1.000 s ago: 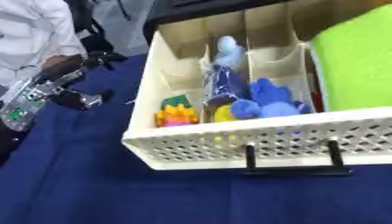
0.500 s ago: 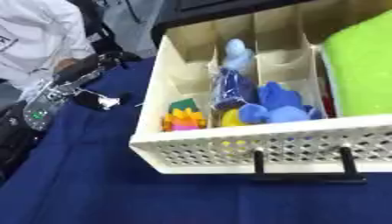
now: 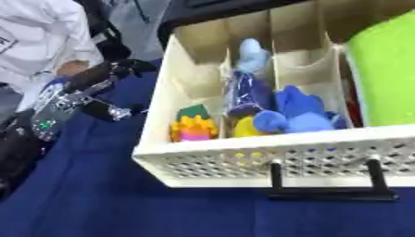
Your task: Pick up objects from table and place into drawer.
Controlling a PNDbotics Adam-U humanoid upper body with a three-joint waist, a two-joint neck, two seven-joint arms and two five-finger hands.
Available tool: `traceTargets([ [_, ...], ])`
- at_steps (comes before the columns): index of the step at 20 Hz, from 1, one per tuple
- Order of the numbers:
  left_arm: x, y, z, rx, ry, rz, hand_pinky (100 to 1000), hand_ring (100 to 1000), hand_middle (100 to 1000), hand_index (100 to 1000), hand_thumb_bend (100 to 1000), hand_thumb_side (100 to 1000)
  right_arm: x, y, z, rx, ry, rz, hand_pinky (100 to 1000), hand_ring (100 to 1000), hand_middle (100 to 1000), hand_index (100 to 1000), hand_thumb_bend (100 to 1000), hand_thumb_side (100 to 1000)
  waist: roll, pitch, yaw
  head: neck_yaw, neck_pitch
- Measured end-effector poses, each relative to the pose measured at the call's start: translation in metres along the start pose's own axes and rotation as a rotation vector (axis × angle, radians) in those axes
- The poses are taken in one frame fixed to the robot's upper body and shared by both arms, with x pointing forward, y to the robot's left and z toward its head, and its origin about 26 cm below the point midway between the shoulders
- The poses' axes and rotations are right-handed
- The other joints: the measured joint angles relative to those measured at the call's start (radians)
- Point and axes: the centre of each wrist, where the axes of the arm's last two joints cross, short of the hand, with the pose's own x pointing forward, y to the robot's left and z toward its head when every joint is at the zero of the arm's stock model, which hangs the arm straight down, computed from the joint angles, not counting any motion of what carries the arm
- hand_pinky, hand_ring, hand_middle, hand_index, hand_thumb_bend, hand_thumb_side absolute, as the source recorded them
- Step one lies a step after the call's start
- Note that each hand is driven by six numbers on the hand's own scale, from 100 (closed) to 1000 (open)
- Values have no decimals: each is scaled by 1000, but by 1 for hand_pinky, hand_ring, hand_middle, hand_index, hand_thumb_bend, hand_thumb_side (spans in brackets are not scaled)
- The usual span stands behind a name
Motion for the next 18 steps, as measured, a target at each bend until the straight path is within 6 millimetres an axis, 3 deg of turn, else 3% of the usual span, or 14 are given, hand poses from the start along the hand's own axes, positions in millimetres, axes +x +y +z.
traceTargets([
  [7, 0, 2, -3, -12, -12, 15, 707, 888, 861, 982, 280, 766, 0, -1, -1, -4, -1, -1, 619, 727, 645, 746, 100, 1000, 0, 12, -3, -5, 0],
  [11, 0, 2, -3, -18, -17, 24, 711, 892, 869, 988, 282, 772, 0, -1, -1, -4, -1, -1, 617, 726, 644, 745, 100, 1000, 0, 16, -5, -12, -20],
  [18, 1, 4, -5, -23, -24, 29, 700, 877, 855, 966, 297, 771, 0, -4, 0, -5, 3, 6, 614, 726, 643, 742, 100, 1000, 0, 17, -10, -62, -189],
])
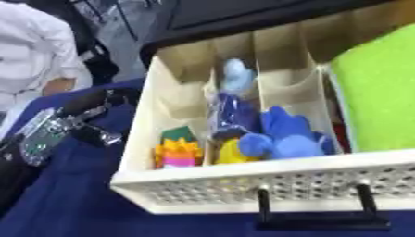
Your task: Pick up objects from table and place into drawer.
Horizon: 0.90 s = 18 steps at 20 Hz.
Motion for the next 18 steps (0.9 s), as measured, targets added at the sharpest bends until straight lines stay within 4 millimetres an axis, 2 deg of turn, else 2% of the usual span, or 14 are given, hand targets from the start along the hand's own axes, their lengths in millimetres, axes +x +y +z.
traceTargets([
  [3, 0, 0, 0, -5, 6, -5, 697, 874, 852, 967, 294, 775, 0, -2, 1, -2, 6, 5, 614, 726, 643, 742, 100, 1000, 0, 0, 0, -17, -30],
  [5, 0, -2, 0, -9, 11, -8, 700, 875, 860, 975, 293, 778, 0, -2, 2, -4, 7, 5, 614, 726, 643, 742, 100, 1000, 0, 0, 0, -29, -32],
  [8, 1, -5, 0, -18, 15, -11, 703, 876, 873, 999, 294, 773, 0, -2, 2, -4, 7, 5, 613, 726, 642, 741, 100, 1000, 0, 3, 0, -46, -30],
  [14, 2, -8, -1, -28, 27, -28, 715, 882, 869, 988, 286, 744, 0, -2, 1, -4, 6, 5, 612, 725, 642, 740, 100, 1000, 0, 12, 1, -62, -11],
  [18, 1, -11, 2, -61, 40, -47, 746, 908, 895, 1000, 176, 673, 0, -3, 1, -6, 4, 7, 611, 725, 641, 739, 100, 1000, 0, 15, 6, -71, 2],
])
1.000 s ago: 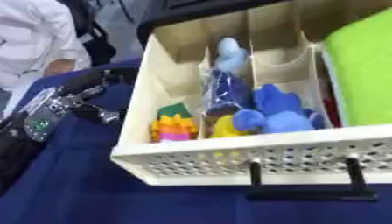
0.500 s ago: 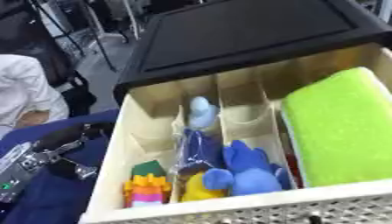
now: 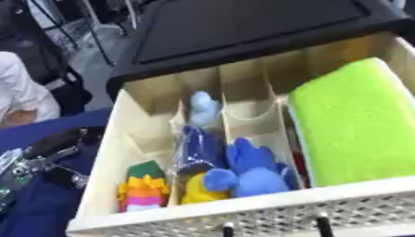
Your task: Pick up objects from table and place into drawer.
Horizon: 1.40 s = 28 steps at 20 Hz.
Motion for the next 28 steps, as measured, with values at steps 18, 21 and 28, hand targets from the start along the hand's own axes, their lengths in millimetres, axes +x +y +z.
traceTargets([
  [18, -1, -1, 3, -42, -28, 32, 743, 915, 914, 1000, 222, 677, 0, -2, 1, 5, 4, 3, 603, 721, 636, 734, 100, 1000, 0, 12, 13, -19, 23],
  [21, 0, 2, 2, -28, -41, 27, 745, 916, 917, 1000, 227, 670, 0, -2, 1, 5, 4, 2, 601, 720, 635, 732, 100, 1000, 0, 13, 13, -15, 24],
  [28, 2, 6, -3, -25, -60, 3, 749, 920, 928, 1000, 233, 671, 0, -2, 1, 3, 4, 3, 598, 719, 633, 730, 100, 1000, 0, 24, 13, -5, 15],
])
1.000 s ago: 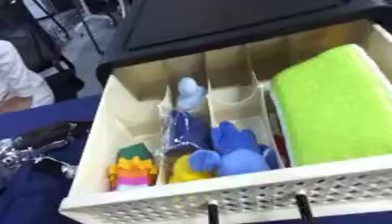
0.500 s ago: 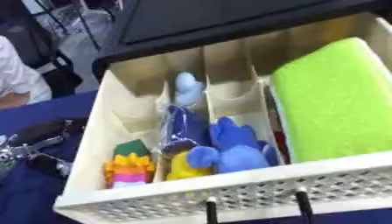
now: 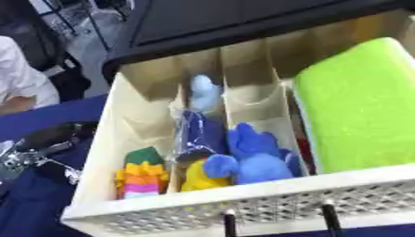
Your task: Pick up objects from table and place into drawer.
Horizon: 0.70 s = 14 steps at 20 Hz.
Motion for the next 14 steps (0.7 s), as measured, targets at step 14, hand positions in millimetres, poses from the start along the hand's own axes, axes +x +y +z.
traceTargets([
  [14, 3, 4, -7, -3, -36, -11, 720, 889, 859, 942, 132, 613, 0, -1, 1, -9, 4, 2, 592, 720, 629, 722, 100, 1000, 0, 10, 5, 7, -6],
])
